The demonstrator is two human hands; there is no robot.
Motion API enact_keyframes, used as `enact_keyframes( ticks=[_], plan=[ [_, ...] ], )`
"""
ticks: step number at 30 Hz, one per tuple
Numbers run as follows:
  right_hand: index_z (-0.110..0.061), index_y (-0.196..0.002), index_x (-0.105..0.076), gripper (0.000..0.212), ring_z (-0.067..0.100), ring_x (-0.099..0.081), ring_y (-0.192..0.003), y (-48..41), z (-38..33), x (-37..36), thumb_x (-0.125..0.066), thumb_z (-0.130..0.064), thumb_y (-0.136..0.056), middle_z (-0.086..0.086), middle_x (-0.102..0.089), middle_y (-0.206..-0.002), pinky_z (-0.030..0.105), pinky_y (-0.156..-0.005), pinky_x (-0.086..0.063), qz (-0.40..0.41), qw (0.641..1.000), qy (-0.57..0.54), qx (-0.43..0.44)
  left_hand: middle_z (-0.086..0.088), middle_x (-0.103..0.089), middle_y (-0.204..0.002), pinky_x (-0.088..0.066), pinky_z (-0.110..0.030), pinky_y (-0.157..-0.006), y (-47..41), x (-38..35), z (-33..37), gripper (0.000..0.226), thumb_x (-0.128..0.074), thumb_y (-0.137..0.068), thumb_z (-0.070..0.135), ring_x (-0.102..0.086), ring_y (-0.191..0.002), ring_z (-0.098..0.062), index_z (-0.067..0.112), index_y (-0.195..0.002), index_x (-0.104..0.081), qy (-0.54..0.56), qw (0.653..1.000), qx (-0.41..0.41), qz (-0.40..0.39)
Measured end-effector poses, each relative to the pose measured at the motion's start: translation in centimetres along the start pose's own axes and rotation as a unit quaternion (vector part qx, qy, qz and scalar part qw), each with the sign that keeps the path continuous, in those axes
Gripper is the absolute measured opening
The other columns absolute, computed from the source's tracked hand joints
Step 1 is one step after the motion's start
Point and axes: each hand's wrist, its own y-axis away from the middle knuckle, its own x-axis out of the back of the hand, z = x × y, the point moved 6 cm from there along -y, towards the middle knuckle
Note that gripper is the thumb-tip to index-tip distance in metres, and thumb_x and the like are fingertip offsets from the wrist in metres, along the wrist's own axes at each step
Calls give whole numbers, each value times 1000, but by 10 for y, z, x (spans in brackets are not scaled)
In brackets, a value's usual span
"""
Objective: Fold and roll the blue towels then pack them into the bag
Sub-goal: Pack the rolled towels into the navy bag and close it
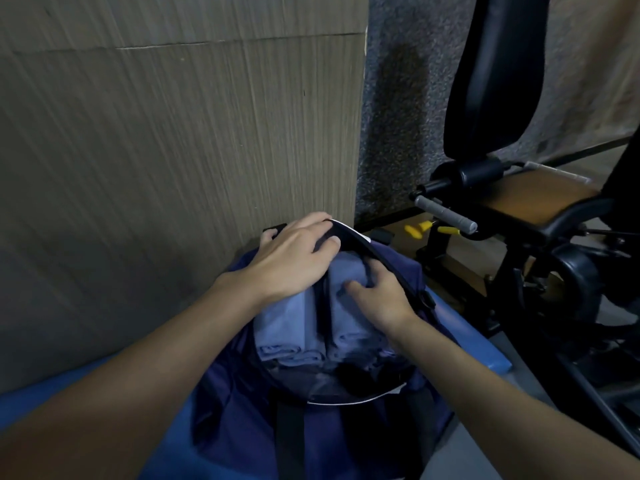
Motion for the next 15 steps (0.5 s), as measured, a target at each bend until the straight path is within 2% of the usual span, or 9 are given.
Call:
enact_keyframes(
  ticks=[3, 6, 7, 10, 15],
  plan=[
    [-21, -144, -38, 60, 33, -46, -128, -7, 5, -8, -59, -28, -88, 10, -54, -136, 42, -108, -38, 13, 991, 134, -10, 22, -30, -154, -15, -49, -118, 1, -2, -4, 49, -30, -102, 45, -28, -141, -4, 24, -143, -47, 11, 1000, 0, -9],
    [-19, -141, -40, 56, 34, -44, -129, -7, -2, -11, -58, -27, -89, 13, -54, -135, 41, -108, -37, 36, 992, 123, 8, 23, -31, -154, -13, -48, -119, 4, 2, -2, 46, -29, -104, 41, -29, -141, -3, 26, -142, -48, 31, 1000, 2, 0],
    [-20, -139, -42, 52, 34, -44, -128, -7, -3, -10, -56, -30, -90, 12, -54, -133, 42, -108, -35, 46, 988, 150, 2, 24, -32, -153, -13, -47, -119, 5, 3, -3, 45, -29, -104, 41, -29, -140, -3, 26, -140, -50, 38, 999, 5, 0],
    [-22, -135, -42, 45, 36, -38, -130, -5, 2, -6, -44, -38, -93, 12, -49, -136, 50, -109, -22, 47, 945, 322, -40, 26, -33, -151, -13, -47, -119, 7, 4, -5, 44, -27, -104, 42, -31, -138, -2, 28, -137, -53, 42, 999, 5, -7],
    [-20, -145, -29, 49, 37, -36, -133, -10, 14, -7, -33, -37, -100, 15, -41, -145, 49, -109, -24, -16, 942, 332, -41, 25, -35, -150, -14, -50, -118, 9, -3, -9, 44, -26, -105, 40, -32, -137, -1, 27, -134, -56, 39, 999, -3, -19]
  ],
)
